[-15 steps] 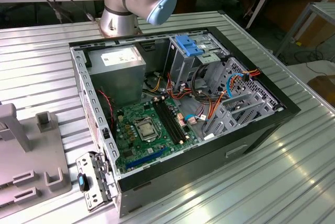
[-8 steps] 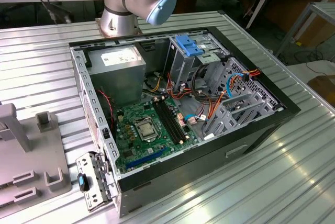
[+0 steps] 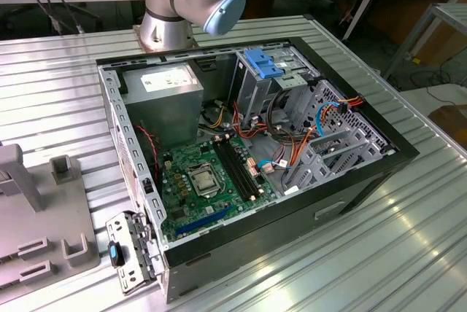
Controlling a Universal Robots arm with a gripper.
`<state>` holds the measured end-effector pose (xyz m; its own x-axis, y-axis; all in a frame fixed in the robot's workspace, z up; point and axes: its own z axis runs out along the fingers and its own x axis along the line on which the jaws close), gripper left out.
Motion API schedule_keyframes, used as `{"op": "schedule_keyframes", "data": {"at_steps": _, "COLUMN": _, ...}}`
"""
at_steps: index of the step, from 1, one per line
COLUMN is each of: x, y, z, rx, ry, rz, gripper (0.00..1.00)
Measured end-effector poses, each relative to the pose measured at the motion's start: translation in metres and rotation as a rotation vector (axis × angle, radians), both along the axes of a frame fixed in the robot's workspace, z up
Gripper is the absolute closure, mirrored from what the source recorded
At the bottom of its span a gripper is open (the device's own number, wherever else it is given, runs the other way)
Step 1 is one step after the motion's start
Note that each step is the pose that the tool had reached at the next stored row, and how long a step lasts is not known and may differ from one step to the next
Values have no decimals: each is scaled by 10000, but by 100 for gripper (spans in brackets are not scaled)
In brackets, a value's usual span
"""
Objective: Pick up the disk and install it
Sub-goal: 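Reach for the disk, then pick up the disk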
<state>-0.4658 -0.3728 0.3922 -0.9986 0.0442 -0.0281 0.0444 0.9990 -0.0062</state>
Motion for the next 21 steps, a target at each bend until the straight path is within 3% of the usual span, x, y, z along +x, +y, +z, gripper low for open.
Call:
{"op": "schedule_keyframes", "data": {"at_steps": 15, "x": -8, "y": 0, "z": 0, "rx": 0, "ry": 0, "rz": 13, "gripper": 89}}
{"op": "schedule_keyframes", "data": {"at_steps": 21, "x": -9, "y": 0, "z": 0, "rx": 0, "ry": 0, "rz": 1164, "gripper": 89}}
